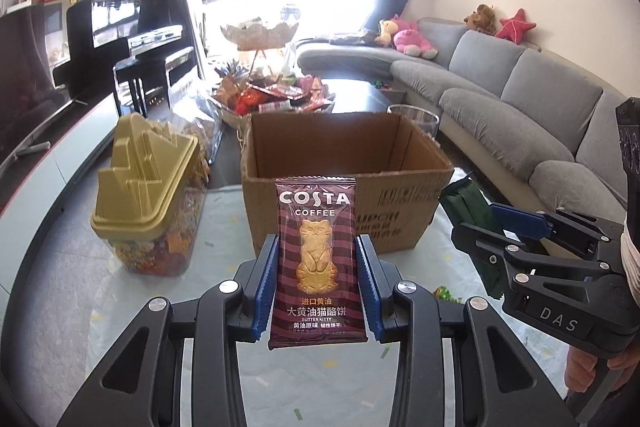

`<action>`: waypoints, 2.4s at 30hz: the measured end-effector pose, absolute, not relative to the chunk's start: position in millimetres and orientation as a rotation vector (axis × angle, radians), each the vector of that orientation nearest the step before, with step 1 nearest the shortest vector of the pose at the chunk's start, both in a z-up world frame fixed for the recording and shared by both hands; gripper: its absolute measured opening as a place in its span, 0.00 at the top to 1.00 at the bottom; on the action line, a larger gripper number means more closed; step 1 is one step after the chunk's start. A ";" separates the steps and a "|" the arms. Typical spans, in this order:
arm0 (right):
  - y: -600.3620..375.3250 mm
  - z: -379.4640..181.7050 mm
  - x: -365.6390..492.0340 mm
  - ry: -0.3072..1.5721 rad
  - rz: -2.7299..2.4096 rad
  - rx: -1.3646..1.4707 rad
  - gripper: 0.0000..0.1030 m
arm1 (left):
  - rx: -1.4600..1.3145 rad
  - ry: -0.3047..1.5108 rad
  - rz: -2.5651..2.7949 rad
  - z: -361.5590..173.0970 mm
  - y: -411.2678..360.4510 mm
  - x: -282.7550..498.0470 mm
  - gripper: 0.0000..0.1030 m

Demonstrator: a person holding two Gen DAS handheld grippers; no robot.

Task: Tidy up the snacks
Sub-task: 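Carry both packets into the cardboard box and open both tools, then move both tools back toward the gold biscuit packet and green lollipop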

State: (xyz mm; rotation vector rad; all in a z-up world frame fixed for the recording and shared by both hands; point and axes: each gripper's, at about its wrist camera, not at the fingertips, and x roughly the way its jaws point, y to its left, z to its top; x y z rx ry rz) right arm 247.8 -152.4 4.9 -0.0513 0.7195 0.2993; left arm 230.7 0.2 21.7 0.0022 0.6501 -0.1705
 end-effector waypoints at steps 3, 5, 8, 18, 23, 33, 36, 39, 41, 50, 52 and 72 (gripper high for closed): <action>-153.4 16.0 250.4 0.696 0.303 -0.041 0.56 | 0.003 0.631 -0.172 30.7 -1.8 235.8 0.64; -154.1 22.5 252.9 0.682 0.304 -0.035 0.56 | 0.001 0.620 -0.171 37.0 -2.7 239.3 0.64; -154.4 31.0 256.2 0.661 0.303 -0.038 0.56 | 0.004 0.607 -0.170 45.8 -4.0 246.3 0.64; -154.3 49.3 282.1 0.652 0.311 -0.019 0.56 | -0.016 0.607 -0.169 62.1 -3.5 276.8 0.64; -153.0 53.9 302.3 0.662 0.307 -0.023 0.56 | -0.010 0.612 -0.164 64.2 -3.1 295.5 0.64; -150.4 52.7 337.4 0.667 0.296 -0.031 0.56 | 0.007 0.630 -0.162 60.5 -1.6 340.5 0.64; -149.5 50.2 348.9 0.674 0.296 -0.035 0.56 | 0.002 0.645 -0.164 54.8 -1.3 355.2 0.64; -148.5 45.9 360.6 0.680 0.291 -0.045 0.56 | 0.006 0.657 -0.164 48.4 -1.8 367.0 0.64; -148.1 42.4 367.4 0.688 0.292 -0.047 0.56 | 0.007 0.669 -0.167 43.7 -2.6 374.7 0.64; -153.2 24.9 392.4 0.708 0.252 -0.050 0.44 | 0.030 0.696 -0.124 30.1 -6.3 393.6 0.41; -154.3 23.2 394.1 0.707 0.231 -0.058 0.38 | 0.037 0.687 -0.117 29.5 -4.8 389.2 0.38; -165.9 15.5 318.1 0.689 0.246 -0.119 0.38 | 0.144 0.614 -0.152 37.4 -17.6 290.9 0.28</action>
